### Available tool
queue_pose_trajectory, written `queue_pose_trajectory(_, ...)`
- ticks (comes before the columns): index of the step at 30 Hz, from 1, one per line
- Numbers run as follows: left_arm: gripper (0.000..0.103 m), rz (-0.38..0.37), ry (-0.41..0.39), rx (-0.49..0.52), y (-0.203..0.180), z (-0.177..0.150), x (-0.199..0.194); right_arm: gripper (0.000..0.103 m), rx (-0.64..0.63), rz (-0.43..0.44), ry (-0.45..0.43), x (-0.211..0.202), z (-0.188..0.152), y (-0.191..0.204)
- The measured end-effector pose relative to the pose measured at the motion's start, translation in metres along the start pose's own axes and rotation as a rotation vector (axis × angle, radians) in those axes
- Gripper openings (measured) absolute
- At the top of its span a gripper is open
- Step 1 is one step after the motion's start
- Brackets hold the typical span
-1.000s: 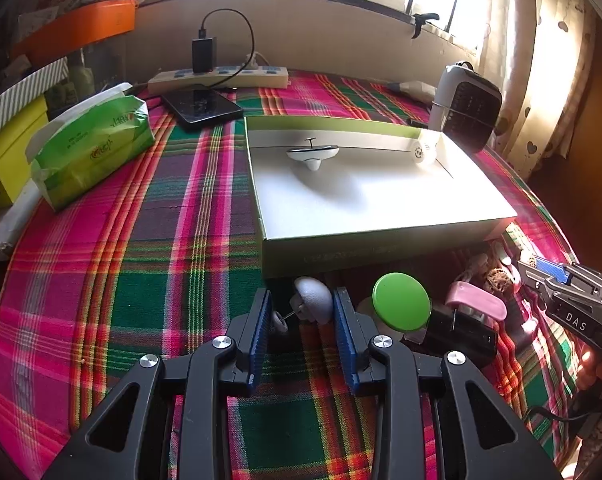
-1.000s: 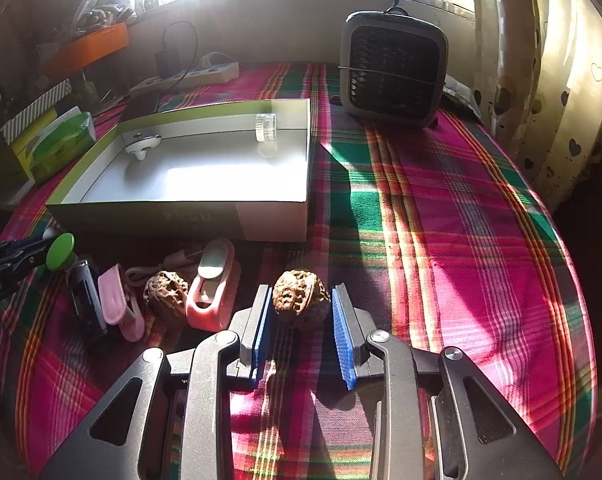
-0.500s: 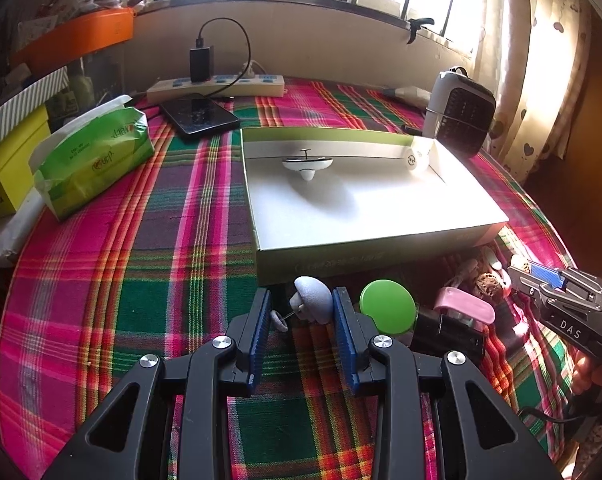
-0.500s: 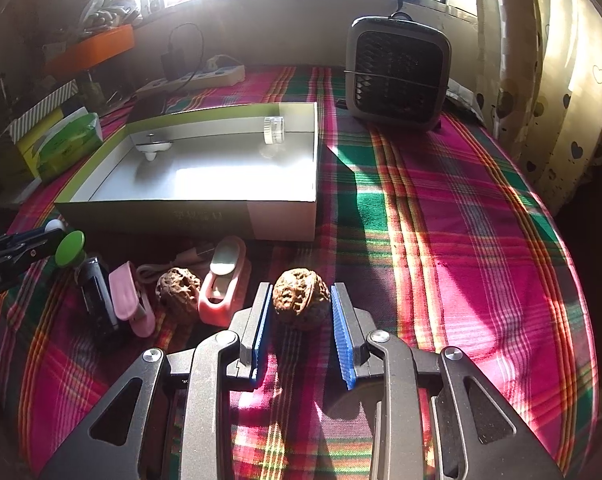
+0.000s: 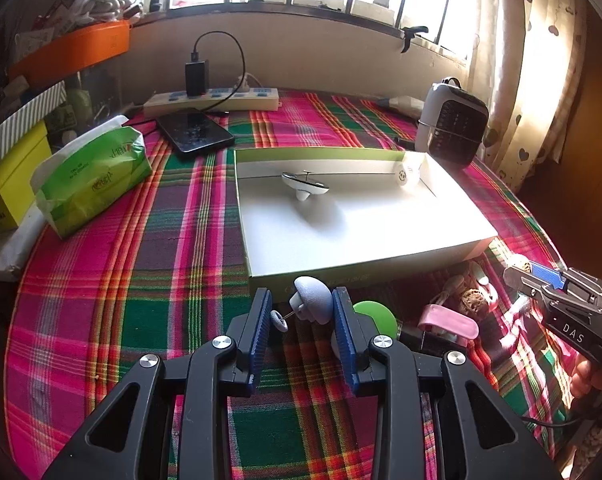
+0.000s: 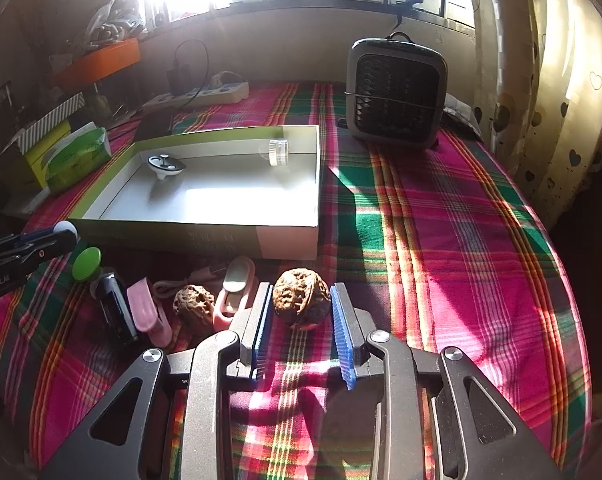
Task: Organize objects
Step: 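Carry the white knob with the left gripper into the box while the right gripper carries the walnut there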
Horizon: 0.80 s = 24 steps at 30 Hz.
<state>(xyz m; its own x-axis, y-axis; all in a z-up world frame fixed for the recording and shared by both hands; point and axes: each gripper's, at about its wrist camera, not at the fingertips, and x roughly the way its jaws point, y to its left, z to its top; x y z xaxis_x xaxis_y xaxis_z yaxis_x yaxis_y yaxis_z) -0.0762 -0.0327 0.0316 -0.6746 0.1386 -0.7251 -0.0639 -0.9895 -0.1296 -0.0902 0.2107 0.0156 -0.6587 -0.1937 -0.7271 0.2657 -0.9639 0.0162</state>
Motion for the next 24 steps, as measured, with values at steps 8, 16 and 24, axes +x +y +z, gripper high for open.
queue_pose_trajectory(8,0.029,-0.01,-0.01,0.011,-0.005,0.017,0.003,0.03,-0.022,0.018,-0.032,-0.004,0.021,0.006)
queue_pose_trajectory(16,0.029,-0.016,0.002,0.011,-0.004,0.034,0.018,0.03,-0.067,0.046,-0.041,0.006,0.043,0.016)
queue_pose_trajectory(24,0.029,-0.02,0.023,0.002,-0.001,0.048,0.037,0.03,-0.111,0.077,-0.024,0.028,0.067,0.027)
